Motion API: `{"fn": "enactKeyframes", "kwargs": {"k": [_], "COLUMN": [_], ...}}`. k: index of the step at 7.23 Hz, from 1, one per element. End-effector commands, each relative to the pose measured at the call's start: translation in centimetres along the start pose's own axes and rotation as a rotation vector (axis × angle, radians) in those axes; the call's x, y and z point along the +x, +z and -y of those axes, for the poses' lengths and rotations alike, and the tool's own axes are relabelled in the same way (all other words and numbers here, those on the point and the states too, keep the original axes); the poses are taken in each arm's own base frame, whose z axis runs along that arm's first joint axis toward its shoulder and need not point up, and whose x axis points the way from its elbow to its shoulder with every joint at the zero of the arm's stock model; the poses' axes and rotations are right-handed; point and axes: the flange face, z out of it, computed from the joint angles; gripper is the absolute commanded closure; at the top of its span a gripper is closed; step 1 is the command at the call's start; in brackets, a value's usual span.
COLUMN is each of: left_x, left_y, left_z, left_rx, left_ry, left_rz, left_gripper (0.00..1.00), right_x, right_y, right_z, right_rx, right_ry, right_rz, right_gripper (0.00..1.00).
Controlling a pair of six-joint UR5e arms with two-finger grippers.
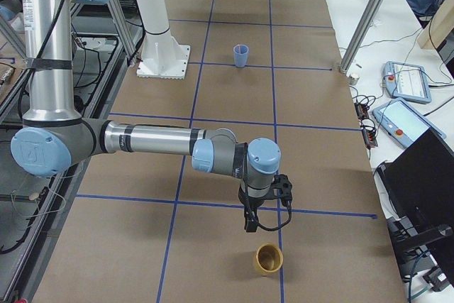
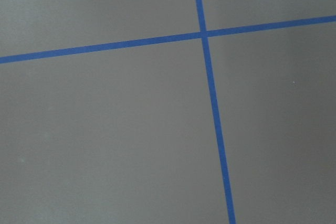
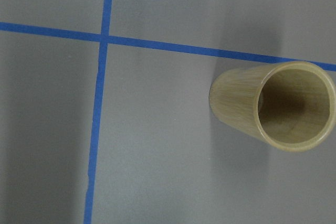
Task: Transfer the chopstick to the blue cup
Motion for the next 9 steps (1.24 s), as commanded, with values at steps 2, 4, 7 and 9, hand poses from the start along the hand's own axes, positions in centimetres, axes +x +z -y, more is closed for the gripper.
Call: {"fn": "enactKeyframes", "kwargs": {"k": [2,4,7,9], "left_x": [1.9,3.0,2.5,3.5], "left_y": [-0.5,0.3,0.9,0.0], "left_z": [1.1,1.6,1.3,1.6], "left_rx": [0.039,0.028,0.017,0.036], "left_ry": [-0.073,-0.038,-0.050,-0.029], "left_rz": [0.010,0.003,-0.006,-0.006], "left_gripper": [0.01,0.01,0.01,0.01], "right_x": [-0.8,-2.1,-2.6,-2.2], "right_y": [-0.1,0.0,-0.2,0.5], "right_z": [0.3,0.7,0.9,0.1], "right_rx": [0.003,0.002,0.005,-0.013], "right_ry": [-0.018,-0.045,-0.058,-0.047], "right_rz": [-0.001,0.010,0.014,0.026], "right_gripper": [0.00,0.00,0.00,0.00]}}
